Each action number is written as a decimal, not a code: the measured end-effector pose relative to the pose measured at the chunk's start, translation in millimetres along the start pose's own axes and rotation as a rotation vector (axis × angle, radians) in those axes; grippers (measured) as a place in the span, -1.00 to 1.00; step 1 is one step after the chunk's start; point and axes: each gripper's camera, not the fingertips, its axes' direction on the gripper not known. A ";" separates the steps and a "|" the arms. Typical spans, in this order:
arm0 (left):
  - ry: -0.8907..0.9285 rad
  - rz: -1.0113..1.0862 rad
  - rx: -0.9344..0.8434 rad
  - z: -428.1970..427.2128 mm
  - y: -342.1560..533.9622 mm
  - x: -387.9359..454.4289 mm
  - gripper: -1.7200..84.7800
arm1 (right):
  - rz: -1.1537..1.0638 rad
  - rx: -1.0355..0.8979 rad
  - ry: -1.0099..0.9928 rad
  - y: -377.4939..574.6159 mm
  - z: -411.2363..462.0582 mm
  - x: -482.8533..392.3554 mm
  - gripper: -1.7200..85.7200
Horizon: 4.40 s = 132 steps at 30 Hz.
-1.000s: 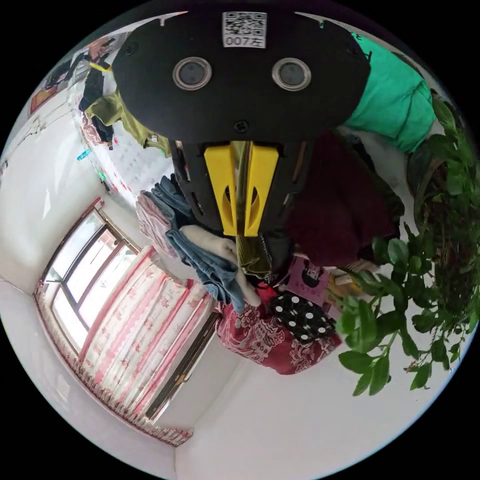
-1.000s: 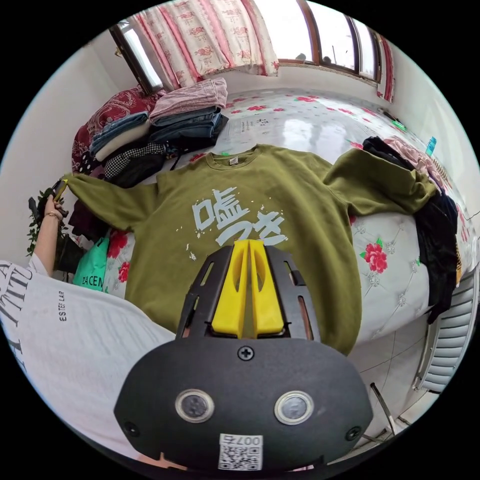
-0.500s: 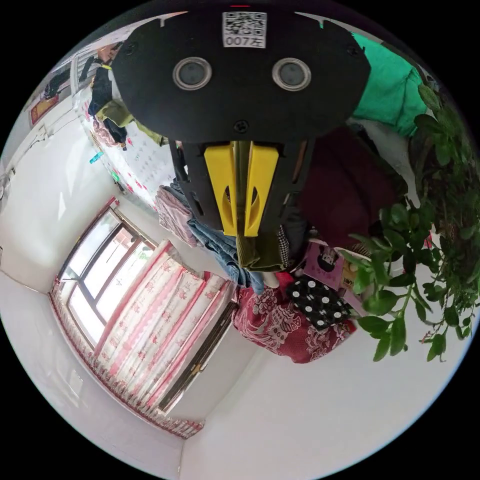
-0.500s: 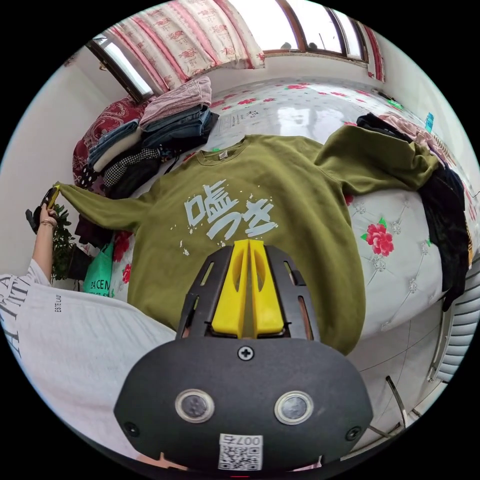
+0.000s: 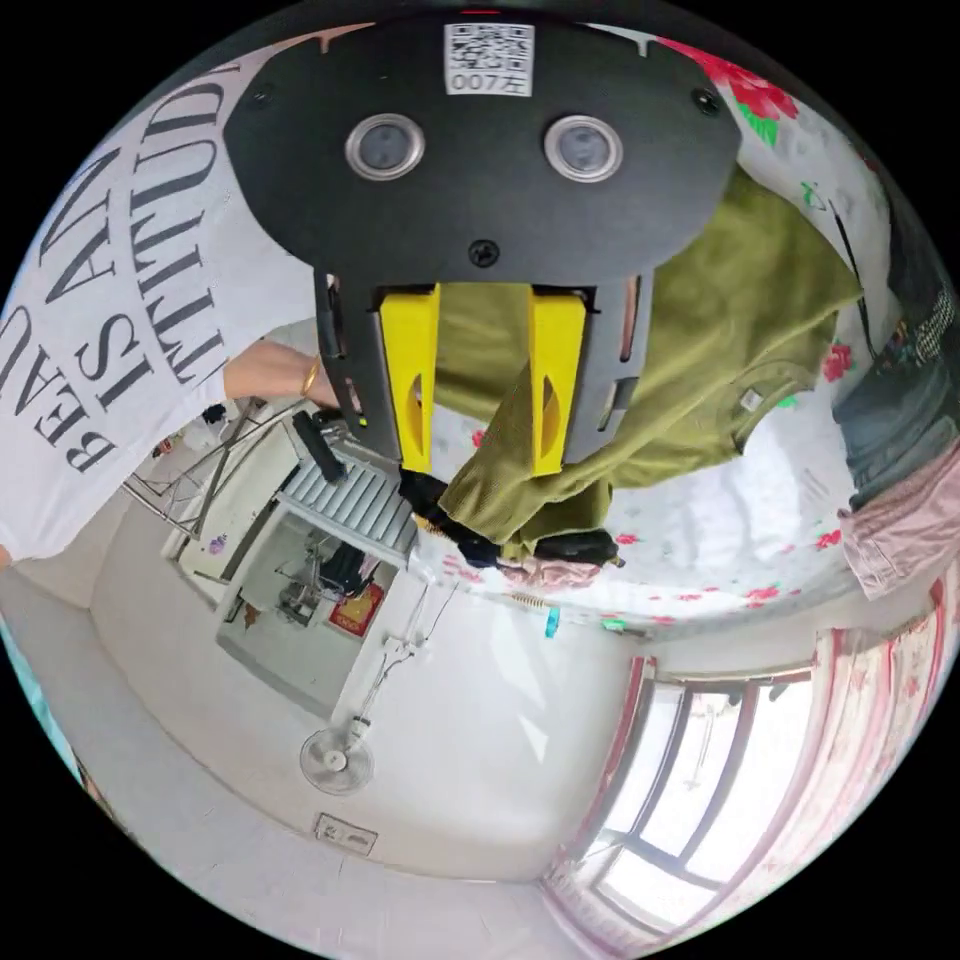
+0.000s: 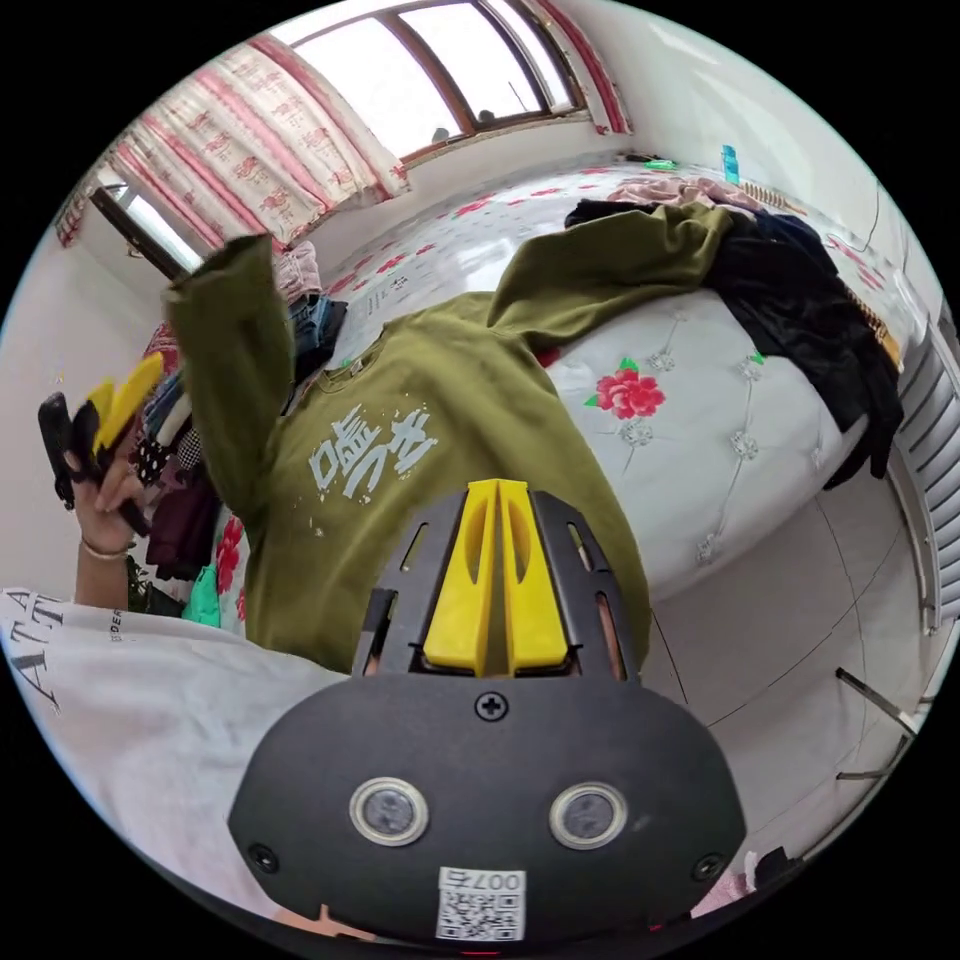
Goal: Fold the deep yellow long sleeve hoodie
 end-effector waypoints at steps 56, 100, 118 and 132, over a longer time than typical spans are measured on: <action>-0.726 -0.987 -0.559 137.7 190.0 -286.8 -0.83 | 0.167 0.547 -0.332 -352.6 -174.2 570.3 -0.96; -0.468 -1.010 -0.045 -117.1 339.9 -198.6 -0.80 | -0.814 -0.334 -0.355 210.3 201.2 -247.3 -0.84; -0.483 -0.714 -0.384 -35.4 282.4 -251.4 -0.89 | -0.194 -0.213 0.069 88.2 245.5 29.4 -0.84; -0.665 -0.677 -0.196 -68.5 154.2 -411.0 -0.83 | -0.486 -0.177 0.021 -109.0 372.2 -55.5 -0.92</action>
